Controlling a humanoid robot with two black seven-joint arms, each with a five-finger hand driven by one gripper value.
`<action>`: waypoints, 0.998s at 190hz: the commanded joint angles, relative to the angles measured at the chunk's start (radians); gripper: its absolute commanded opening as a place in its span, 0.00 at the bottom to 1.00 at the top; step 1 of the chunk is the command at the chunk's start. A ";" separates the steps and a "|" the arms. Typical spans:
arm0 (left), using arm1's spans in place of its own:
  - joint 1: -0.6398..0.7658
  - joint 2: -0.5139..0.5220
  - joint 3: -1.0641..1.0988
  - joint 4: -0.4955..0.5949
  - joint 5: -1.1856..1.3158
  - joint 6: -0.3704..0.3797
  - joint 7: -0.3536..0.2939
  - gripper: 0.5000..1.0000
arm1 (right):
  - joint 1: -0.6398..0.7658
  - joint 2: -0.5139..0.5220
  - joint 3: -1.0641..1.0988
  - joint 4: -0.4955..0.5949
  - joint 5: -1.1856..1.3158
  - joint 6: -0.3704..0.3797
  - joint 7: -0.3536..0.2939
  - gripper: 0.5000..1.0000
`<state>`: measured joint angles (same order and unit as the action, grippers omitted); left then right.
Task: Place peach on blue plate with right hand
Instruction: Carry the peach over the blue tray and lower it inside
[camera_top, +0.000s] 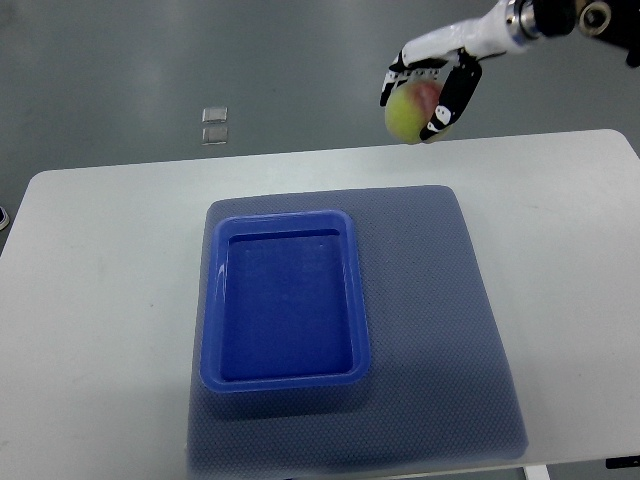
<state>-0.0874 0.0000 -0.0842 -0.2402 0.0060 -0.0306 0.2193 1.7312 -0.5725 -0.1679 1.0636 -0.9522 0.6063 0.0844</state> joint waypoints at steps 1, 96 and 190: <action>0.000 0.000 0.001 -0.005 0.003 0.000 0.000 1.00 | 0.062 -0.063 -0.002 0.104 0.024 0.005 -0.005 0.00; 0.000 0.000 0.000 -0.007 0.003 -0.002 0.000 1.00 | -0.033 0.358 -0.010 -0.046 0.145 -0.089 -0.011 0.00; 0.000 0.000 0.000 -0.007 0.003 -0.002 0.002 1.00 | -0.329 0.573 -0.005 -0.341 0.087 -0.105 -0.009 0.00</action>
<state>-0.0881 0.0000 -0.0851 -0.2465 0.0092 -0.0323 0.2206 1.4410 -0.0009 -0.1753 0.7400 -0.8445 0.5042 0.0734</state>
